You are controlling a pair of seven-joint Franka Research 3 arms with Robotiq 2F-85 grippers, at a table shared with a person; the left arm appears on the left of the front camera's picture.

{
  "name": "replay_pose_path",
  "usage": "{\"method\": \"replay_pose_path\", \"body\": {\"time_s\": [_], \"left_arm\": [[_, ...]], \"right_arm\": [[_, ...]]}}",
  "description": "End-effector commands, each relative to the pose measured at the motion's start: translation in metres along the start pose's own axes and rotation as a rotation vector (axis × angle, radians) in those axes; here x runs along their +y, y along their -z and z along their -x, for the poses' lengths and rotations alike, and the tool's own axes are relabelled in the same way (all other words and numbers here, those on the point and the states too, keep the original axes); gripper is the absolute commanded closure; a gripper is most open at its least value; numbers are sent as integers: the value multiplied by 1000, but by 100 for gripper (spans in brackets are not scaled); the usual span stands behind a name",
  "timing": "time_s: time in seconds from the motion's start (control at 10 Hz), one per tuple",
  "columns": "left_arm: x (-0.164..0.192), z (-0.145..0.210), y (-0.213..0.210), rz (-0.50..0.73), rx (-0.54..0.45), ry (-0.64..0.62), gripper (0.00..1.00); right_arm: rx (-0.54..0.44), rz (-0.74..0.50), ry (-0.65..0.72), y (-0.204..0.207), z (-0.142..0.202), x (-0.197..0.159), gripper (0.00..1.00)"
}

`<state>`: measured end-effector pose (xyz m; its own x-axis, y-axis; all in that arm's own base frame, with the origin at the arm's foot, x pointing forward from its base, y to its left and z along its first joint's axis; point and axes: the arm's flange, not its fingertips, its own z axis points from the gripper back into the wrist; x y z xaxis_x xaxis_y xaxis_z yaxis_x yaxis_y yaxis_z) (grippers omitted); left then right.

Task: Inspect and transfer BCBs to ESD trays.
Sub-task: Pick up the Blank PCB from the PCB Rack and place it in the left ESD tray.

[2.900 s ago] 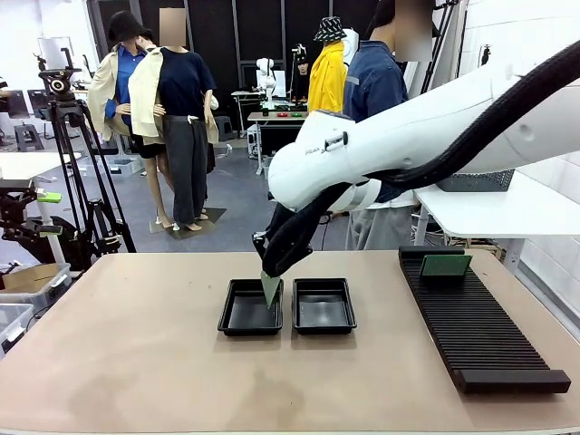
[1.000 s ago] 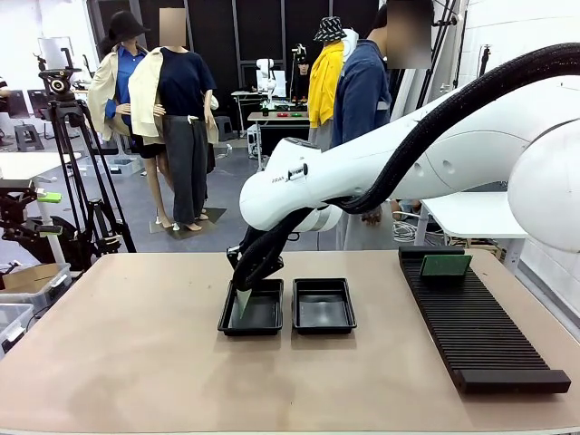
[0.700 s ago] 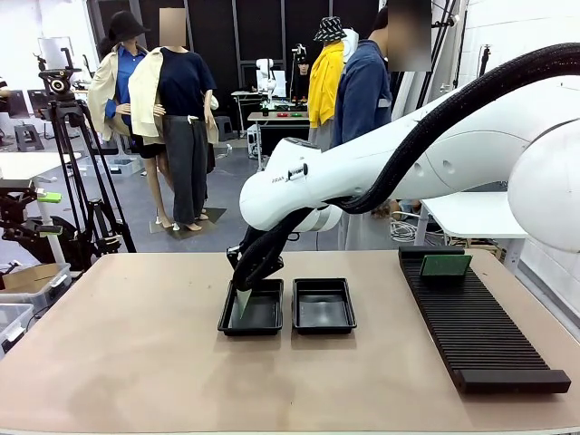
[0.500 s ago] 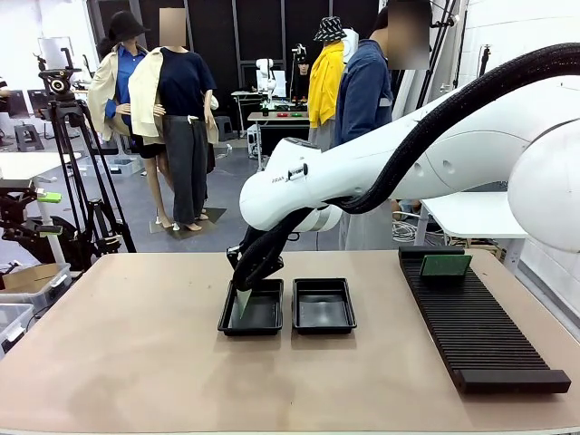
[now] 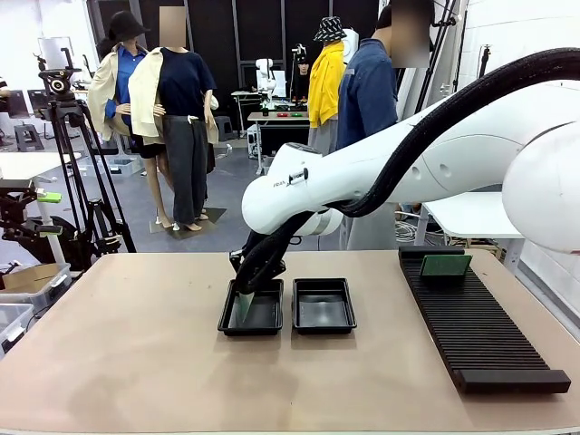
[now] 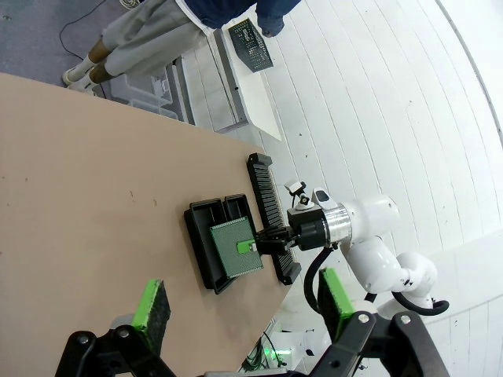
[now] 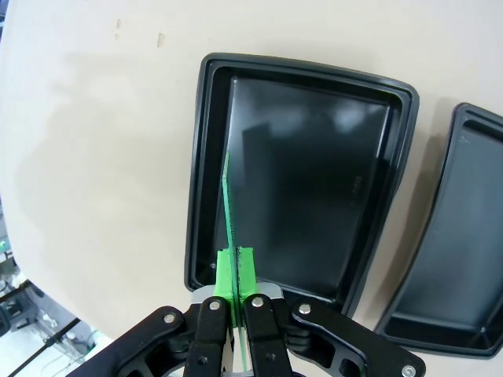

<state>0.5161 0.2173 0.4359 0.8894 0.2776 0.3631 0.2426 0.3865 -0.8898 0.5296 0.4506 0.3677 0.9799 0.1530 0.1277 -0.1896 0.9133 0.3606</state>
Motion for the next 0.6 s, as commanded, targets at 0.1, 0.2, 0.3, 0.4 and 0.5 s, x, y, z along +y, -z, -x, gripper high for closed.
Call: {"method": "replay_pose_path", "body": {"time_s": [0.1, 0.2, 0.3, 0.4, 0.5], "left_arm": [[-2, 0, -2, -13, 4, -13, 0], [-2, 0, -2, -13, 4, -13, 0], [-2, 0, -2, -13, 4, -13, 0], [-2, 0, -2, -13, 4, -13, 0], [-2, 0, -2, -13, 4, -13, 0]], "right_arm": [[-40, -85, -1, 3, 1, -10, 100], [-58, -110, 10, 1, 2, -14, 100], [-57, -126, 24, 2, 1, -18, 100], [-46, -140, 39, 5, 0, -21, 100], [-48, -149, 46, 6, -1, -23, 96]]}}
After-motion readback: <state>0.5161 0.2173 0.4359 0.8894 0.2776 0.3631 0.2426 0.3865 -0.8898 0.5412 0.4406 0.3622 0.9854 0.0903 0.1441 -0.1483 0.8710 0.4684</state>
